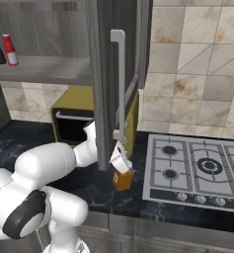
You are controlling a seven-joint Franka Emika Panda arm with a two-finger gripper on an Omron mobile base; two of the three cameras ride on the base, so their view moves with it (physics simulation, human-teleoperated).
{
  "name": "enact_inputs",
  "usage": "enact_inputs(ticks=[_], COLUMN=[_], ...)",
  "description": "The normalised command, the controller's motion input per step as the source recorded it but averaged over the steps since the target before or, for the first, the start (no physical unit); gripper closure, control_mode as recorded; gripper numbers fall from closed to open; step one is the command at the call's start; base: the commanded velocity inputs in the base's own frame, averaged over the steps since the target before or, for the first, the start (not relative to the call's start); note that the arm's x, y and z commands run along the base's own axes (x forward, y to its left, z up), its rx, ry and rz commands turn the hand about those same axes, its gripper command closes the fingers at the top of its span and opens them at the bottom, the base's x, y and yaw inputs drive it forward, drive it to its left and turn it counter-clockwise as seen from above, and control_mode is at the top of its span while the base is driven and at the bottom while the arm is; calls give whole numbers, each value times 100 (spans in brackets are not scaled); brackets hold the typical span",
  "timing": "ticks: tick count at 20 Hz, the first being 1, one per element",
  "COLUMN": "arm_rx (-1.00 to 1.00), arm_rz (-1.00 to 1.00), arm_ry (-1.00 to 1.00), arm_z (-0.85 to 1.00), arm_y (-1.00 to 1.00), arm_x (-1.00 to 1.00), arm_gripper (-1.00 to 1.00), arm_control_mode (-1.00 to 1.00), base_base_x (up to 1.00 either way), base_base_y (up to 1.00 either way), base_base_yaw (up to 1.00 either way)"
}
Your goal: Collect the turmeric, ketchup, and shaker from the cabinet and place them next to the stove.
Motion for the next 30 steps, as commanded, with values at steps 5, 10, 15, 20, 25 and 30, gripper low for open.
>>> enact_inputs(ticks=[5, 10, 15, 20, 25, 30], arm_rx=[0, -1, -5, -10, -12, -14], arm_rz=[0, 0, 0, 0, 0, 5], arm_ry=[-1, 0, 0, 0, 0, 0], arm_z=[-15, 1, 32, 59, 58, 49], arm_y=[5, 19, 22, 6, 14, 82], arm_x=[-2, -1, 0, 0, -7, -2], arm_gripper=[-100, -100, -100, -100, -100, -100], arm_control_mode=[-100, -100, -100, -100, -100, -100], base_base_x=[0, 0, 0, 0, 0, 0], base_base_y=[0, 0, 0, 0, 0, 0], base_base_yaw=[0, 0, 0, 0, 0, 0])
